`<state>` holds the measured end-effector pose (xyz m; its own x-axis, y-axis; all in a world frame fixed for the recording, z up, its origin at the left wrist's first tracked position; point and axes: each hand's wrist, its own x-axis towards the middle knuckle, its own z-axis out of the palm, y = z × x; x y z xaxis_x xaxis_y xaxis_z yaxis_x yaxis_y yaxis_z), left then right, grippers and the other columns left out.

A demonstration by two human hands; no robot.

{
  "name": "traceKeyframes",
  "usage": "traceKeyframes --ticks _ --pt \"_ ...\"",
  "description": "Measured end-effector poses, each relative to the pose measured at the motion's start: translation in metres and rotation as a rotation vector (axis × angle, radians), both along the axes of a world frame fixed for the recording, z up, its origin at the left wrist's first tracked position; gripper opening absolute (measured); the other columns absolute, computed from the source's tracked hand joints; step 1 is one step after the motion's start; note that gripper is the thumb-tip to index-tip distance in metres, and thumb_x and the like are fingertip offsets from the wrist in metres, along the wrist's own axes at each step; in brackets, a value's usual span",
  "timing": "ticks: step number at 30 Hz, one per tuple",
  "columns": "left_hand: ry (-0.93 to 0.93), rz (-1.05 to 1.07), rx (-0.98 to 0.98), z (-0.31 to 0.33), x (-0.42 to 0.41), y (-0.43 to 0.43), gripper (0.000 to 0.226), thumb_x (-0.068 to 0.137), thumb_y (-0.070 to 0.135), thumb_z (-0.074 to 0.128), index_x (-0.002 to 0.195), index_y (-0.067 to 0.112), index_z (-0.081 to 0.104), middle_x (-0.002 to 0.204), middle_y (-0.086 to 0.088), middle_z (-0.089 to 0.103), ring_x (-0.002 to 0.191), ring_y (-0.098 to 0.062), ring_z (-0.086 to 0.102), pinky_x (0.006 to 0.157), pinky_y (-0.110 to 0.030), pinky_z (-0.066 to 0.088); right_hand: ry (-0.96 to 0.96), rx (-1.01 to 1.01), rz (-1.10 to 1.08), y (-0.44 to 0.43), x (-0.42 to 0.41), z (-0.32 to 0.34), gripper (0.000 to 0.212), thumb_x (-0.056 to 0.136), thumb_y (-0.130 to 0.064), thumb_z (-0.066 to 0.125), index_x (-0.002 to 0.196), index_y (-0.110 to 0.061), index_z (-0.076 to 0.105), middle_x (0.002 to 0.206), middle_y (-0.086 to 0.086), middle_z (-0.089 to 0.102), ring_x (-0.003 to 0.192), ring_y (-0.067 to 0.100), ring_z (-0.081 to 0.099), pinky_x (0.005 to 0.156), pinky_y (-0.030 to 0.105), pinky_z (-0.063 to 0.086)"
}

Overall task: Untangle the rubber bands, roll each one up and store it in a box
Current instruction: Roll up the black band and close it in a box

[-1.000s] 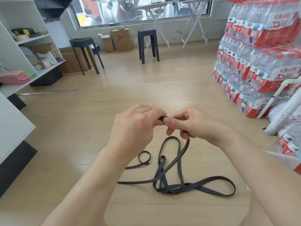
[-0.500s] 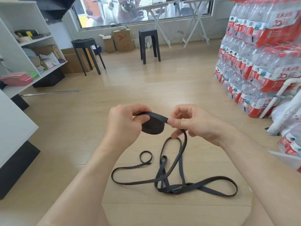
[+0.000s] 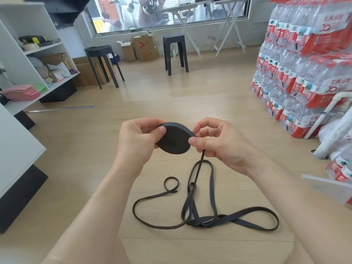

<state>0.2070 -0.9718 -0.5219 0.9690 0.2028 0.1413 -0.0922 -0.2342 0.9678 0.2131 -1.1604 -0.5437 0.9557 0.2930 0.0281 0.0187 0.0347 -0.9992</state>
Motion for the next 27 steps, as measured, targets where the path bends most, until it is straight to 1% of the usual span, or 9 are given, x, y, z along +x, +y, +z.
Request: traceKeyframes --ticks 2,5,8,11,15,19,23,25,27 --pt "0.023 0.011 -0.058 0.000 -0.001 -0.001 0.017 0.085 -0.002 0.064 0.084 0.014 0.069 0.081 -0.009 0.072 0.077 -0.025 0.069 0.078 -0.051 0.057 -0.092 -0.045 -0.095 0.005 -0.001 -0.001 0.016 0.076 -0.006 0.078 0.083 -0.011 0.065 0.069 0.002 0.064 0.056 0.013 0.063 0.046 0.019 0.042" --pt "0.064 0.024 -0.133 -0.001 0.000 -0.002 0.012 0.087 0.000 0.063 0.090 0.008 0.070 0.084 -0.012 0.070 0.078 -0.023 0.067 0.078 -0.049 0.058 -0.156 -0.074 -0.206 0.009 -0.003 -0.003 0.012 0.075 -0.012 0.080 0.082 -0.014 0.070 0.071 0.002 0.071 0.062 0.017 0.071 0.045 0.021 0.046" --pt "0.105 0.034 -0.213 -0.004 0.000 -0.004 0.011 0.088 0.001 0.062 0.095 0.004 0.070 0.086 -0.012 0.070 0.083 -0.024 0.067 0.075 -0.046 0.059 -0.195 -0.107 -0.304 0.013 -0.004 -0.004 0.010 0.074 -0.017 0.082 0.079 -0.019 0.073 0.075 0.001 0.073 0.065 0.018 0.072 0.049 0.023 0.052" --pt "0.150 0.059 -0.326 -0.008 0.001 -0.008 0.014 0.088 0.003 0.062 0.100 0.001 0.069 0.096 -0.016 0.071 0.093 -0.029 0.068 0.068 -0.041 0.060 -0.194 -0.068 -0.379 0.018 -0.004 -0.006 0.013 0.074 -0.017 0.082 0.084 -0.022 0.075 0.079 0.000 0.073 0.066 0.017 0.071 0.054 0.026 0.056" --pt "0.184 0.082 -0.500 -0.010 0.001 -0.014 0.016 0.088 0.003 0.061 0.103 0.000 0.067 0.100 -0.019 0.071 0.094 -0.031 0.069 0.063 -0.038 0.060 -0.195 -0.026 -0.390 0.024 -0.006 -0.008 0.027 0.081 -0.011 0.076 0.101 -0.029 0.073 0.091 0.000 0.074 0.076 0.014 0.072 0.061 0.026 0.059" --pt "0.199 0.067 -0.617 -0.015 -0.002 -0.020 0.020 0.090 0.003 0.059 0.108 -0.002 0.063 0.104 -0.020 0.070 0.095 -0.031 0.069 0.064 -0.038 0.060 -0.085 0.052 -0.435 0.025 -0.004 -0.007 0.019 0.081 -0.009 0.076 0.093 -0.023 0.072 0.090 0.002 0.075 0.077 0.013 0.073 0.057 0.027 0.058" --pt "0.240 -0.080 -0.497 -0.016 -0.005 -0.021 0.013 0.094 0.000 0.050 0.100 0.006 0.059 0.101 -0.014 0.068 0.093 -0.030 0.067 0.063 -0.041 0.059 -0.132 -0.063 -0.409 0.013 0.000 0.000 0.022 0.081 -0.003 0.075 0.078 -0.025 0.070 0.080 0.002 0.074 0.069 0.013 0.072 0.055 0.028 0.058" --pt "0.225 -0.180 -0.315 -0.012 -0.005 -0.016 0.023 0.094 -0.006 0.047 0.102 0.013 0.057 0.098 -0.011 0.069 0.092 -0.029 0.067 0.067 -0.045 0.060 -0.197 -0.176 -0.373 0.006 0.002 0.003 0.024 0.080 -0.002 0.075 0.077 -0.026 0.071 0.077 -0.001 0.073 0.067 0.014 0.071 0.055 0.027 0.058" --pt "0.143 -0.254 -0.020 -0.010 -0.004 -0.011 0.032 0.090 -0.006 0.053 0.106 0.021 0.060 0.098 -0.004 0.071 0.092 -0.022 0.068 0.071 -0.044 0.060 -0.298 -0.331 -0.320 0.002 0.004 0.003 0.022 0.079 -0.003 0.076 0.080 -0.025 0.074 0.076 -0.004 0.073 0.068 0.015 0.071 0.059 0.029 0.059"
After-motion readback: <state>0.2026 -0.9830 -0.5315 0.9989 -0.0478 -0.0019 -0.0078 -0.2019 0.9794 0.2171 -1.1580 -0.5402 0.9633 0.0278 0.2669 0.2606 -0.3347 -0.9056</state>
